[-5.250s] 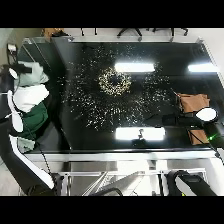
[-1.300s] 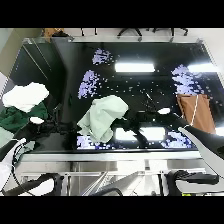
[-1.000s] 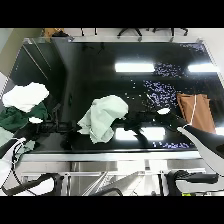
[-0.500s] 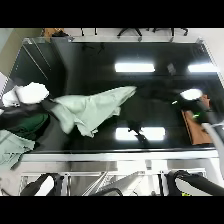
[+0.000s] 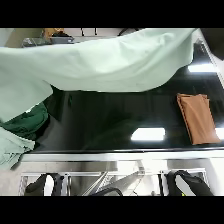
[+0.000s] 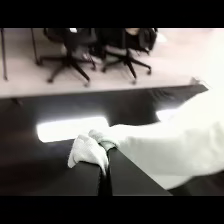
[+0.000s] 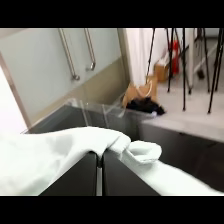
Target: Fold the shirts.
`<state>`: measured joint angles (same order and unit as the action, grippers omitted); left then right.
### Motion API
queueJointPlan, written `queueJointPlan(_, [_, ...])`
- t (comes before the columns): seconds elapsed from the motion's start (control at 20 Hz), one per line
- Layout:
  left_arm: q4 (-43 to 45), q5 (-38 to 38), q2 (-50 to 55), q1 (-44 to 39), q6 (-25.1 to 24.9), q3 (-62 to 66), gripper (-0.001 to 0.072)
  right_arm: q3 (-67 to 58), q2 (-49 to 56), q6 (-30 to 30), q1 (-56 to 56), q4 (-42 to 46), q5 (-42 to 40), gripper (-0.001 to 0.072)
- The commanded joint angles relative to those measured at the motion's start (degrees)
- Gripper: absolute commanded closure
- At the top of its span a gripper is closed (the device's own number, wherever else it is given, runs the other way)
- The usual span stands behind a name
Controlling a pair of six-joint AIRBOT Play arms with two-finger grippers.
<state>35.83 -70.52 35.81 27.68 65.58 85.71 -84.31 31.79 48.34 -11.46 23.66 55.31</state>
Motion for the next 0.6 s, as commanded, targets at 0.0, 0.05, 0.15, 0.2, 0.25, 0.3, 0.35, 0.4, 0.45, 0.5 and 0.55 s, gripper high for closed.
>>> queueJointPlan(0.0, [11.58,-0.83,-1.07,-1.07,3.89,8.63,0.0698,-4.76,-1.2,0.04,-0.85,4.63,0.46,0.0694])
queueJointPlan(0.05, [12.68,-1.81,-0.2,-1.46,3.96,9.09,0.0698,-4.76,0.02,0.07,-0.85,5.68,0.81,0.0694])
queueJointPlan(0.15, [12.37,-3.5,2.49,-3.21,3.96,6.54,0.0698,-4.74,4.76,0.07,-0.81,5.9,3.19,0.0693])
queueJointPlan(0.2, [11.96,-3.69,4.33,-5.14,3.96,3.45,0.0697,-4.72,8.15,0.07,-0.79,5.66,5.07,0.0694])
queueJointPlan(0.25, [12.22,-3.48,6.6,-7.93,3.89,-0.28,0.0697,-4.7,11.93,0.07,-0.42,5.75,6.62,0.0693])
queueJointPlan(0.3, [12.48,-2.73,8.94,-10.71,3.8,-4.04,0.0697,-4.42,16.35,0.07,0.42,5.75,7.58,0.0693])
queueJointPlan(0.35, [12.76,-1.31,11.78,-13.46,3.13,-8.35,0.0696,-3.87,20.55,0.07,1.46,5.9,7.85,0.0693])
queueJointPlan(0.4, [12.74,0.48,14.84,-16.26,2.27,-12.72,0.0696,-2.97,25.16,0.04,2.97,5.92,7.78,0.0693])
queueJointPlan(0.45, [12.74,2.67,17.88,-18.32,1.51,-16.61,0.0696,-2.25,29.77,-0.31,4.5,5.92,7.74,0.0693])
queueJointPlan(0.5, [12.74,5.27,21.11,-20.11,0.66,-20.22,0.0696,-1.75,35.12,-0.39,6.19,5.92,7.69,0.0693])
queueJointPlan(0.55, [12.72,8.22,24.72,-21.57,-0.26,-23.61,0.0695,-1.64,40.09,-0.37,7.58,5.97,7.72,0.0692])
